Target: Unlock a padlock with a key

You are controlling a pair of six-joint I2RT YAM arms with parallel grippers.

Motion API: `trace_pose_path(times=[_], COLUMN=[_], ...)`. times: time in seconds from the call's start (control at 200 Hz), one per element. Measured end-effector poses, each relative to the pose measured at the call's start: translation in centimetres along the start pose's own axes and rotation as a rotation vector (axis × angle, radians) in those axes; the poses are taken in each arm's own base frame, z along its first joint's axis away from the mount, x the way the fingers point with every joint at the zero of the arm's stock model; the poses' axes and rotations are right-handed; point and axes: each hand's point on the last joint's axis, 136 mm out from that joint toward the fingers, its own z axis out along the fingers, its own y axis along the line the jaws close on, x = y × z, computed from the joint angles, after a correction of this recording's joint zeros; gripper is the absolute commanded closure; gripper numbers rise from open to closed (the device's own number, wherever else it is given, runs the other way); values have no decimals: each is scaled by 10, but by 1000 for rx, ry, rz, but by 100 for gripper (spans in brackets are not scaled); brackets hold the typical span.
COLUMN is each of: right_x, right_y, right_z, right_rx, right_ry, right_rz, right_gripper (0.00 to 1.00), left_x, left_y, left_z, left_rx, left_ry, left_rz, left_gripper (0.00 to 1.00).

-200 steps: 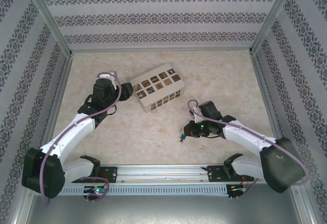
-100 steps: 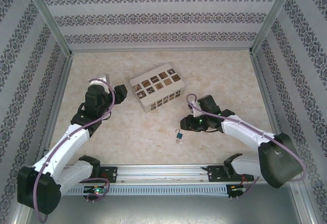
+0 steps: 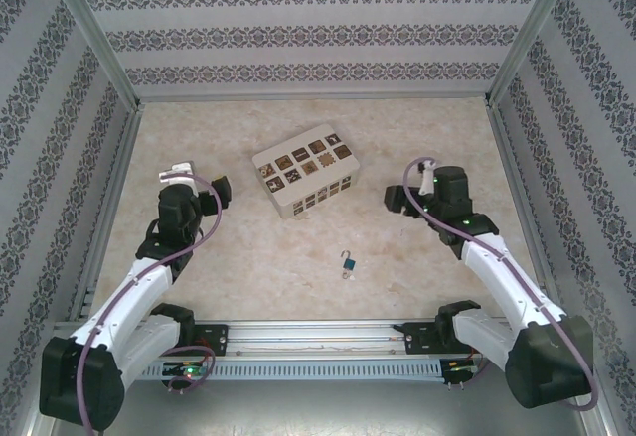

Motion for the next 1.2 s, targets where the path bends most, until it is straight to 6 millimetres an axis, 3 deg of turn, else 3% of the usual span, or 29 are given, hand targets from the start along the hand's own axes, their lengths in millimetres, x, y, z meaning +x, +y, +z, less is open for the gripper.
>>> trace_pose_path(times=[0.1,0.21,0.345,0.635,0.924,1.064,1.199], right_x=[-13,-8,-3,-19,-27,-31,-31], right_y=[-39,-77,-99,-98,-90,-89,-87], right_z=[2,11,34,73,73,71,72], right_rx=[109,203,236,163,119,120,130], right_ry=[-108,-164,-193,-299,-370,-388,-389], right_rz=[-9,-14,-41,-135,-185,-198,-214], right_gripper=[2,2,2,2,2,2,1], left_x=[11,30,44,51,60,81,68], left_y=[17,32,42,43,38,40,38], left_z=[10,22,32,56,80,90,94], left_rx=[-53,-99,-114,-72,-24,-16,-15], left_ry=[14,53,69,15,-21,11,-18], left_rz=[24,60,91,94,142,156,153], left_gripper=[1,1,1,1,1,1,1])
